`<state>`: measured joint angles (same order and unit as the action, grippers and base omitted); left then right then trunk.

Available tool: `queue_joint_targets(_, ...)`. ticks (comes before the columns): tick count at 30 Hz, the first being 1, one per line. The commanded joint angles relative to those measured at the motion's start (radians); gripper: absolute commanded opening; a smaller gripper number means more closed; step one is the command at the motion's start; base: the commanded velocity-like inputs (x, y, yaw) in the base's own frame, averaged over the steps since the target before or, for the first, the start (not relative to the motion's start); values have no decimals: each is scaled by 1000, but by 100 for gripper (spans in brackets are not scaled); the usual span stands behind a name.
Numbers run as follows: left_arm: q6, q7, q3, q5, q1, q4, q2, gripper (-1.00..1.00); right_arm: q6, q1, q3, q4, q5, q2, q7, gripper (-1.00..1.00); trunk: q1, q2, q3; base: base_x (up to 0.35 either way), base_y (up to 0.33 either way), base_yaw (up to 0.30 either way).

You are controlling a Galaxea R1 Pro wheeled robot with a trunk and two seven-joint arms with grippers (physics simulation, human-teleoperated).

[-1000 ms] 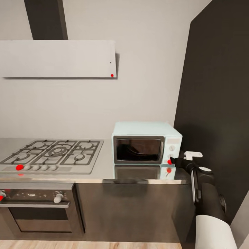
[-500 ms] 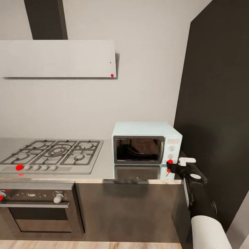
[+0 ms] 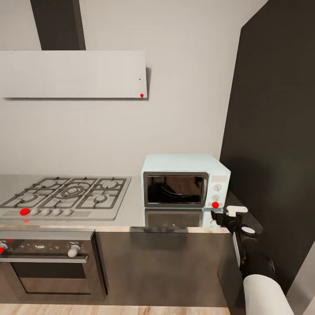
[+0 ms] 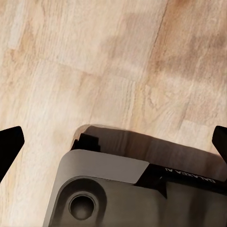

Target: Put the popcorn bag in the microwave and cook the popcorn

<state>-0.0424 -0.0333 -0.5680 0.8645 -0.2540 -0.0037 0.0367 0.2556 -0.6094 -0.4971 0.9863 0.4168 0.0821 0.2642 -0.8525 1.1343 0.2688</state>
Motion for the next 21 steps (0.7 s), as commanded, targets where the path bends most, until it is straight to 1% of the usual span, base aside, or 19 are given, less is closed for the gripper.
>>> queue_joint_targets(1,-2,-3,-8,10,-1,1,0,100,3,-1,-4,2,11,-2,14,100,0,1,1,0,0,0)
queue_joint_targets(2,-2,-3,-9,10,-1,0,0,100,2,-1,-4,2,11,-5,17,100,0,1,1,0,0,0)
queue_joint_targets(4,-2,-3,-9,10,-1,1,0,100,3,-1,-3,2,10,-21,25,100,0,1,1,0,0,0)
queue_joint_targets(5,-2,-3,-8,10,-1,1,0,100,4,-1,-3,2,7,-41,27,100,0,1,1,0,0,0)
queue_joint_targets(6,-2,-2,-8,10,-1,1,-1,100,5,-1,-2,2,7,-47,24,100,0,1,1,46,-17,0)
queue_joint_targets(13,-2,-2,-7,10,-1,1,0,100,4,-1,0,-4,6,-44,18,100,0,1,1,165,-116,0)
queue_joint_targets(16,-2,-2,-7,10,-1,1,0,100,4,-1,4,-17,8,-35,14,100,0,1,1,33,-23,0)
queue_joint_targets(21,-2,-3,-7,10,-1,1,0,100,4,-1,6,-21,8,-31,13,100,0,1,1,4,-3,0)
